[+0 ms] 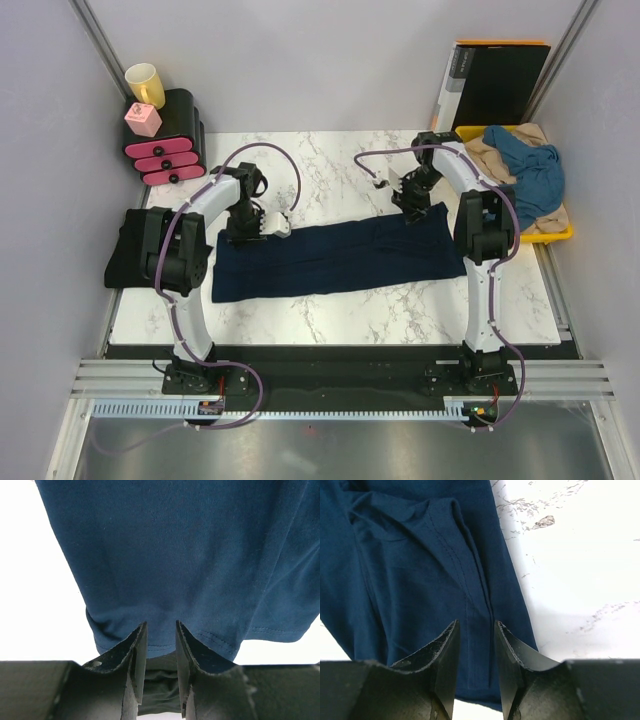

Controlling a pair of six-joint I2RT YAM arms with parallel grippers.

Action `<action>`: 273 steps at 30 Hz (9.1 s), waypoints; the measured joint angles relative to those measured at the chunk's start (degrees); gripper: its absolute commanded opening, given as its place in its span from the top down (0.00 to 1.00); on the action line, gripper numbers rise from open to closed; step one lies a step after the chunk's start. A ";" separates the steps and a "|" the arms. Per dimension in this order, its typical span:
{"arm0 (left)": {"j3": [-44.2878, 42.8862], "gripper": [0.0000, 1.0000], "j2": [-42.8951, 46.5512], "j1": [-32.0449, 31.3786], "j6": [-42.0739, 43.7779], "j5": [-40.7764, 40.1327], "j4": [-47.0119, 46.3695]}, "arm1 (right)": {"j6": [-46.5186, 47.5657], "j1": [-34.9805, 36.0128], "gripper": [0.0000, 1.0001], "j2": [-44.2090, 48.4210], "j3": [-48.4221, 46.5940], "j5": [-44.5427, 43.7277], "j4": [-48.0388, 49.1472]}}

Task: Fold and stack the t-shirts
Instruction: Fold the other side of the tshirt into a rectangle

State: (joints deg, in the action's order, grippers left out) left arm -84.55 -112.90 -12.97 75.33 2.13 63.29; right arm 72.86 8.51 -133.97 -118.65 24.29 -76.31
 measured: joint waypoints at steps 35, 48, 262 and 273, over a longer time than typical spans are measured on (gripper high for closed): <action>-0.02 0.65 0.00 -0.02 -0.63 1.46 -0.22 | -1.53 2.12 0.62 2.60 5.57 -3.06 1.01; -0.02 0.65 0.00 -0.02 -0.98 1.46 -0.22 | -2.60 1.70 0.60 1.92 4.83 -5.01 6.69; -0.35 0.67 -4.02 -0.98 1.25 4.04 -1.97 | -13.33 24.94 0.65 30.03 34.95 -8.31 2.34; -0.35 0.67 -3.91 -0.81 1.25 3.96 -2.16 | -16.50 12.44 0.64 17.44 23.82 -16.74 15.28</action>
State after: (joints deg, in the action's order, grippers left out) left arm -84.90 -116.81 -13.78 76.58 6.09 61.12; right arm 56.36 20.95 -116.53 -94.83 7.55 -61.04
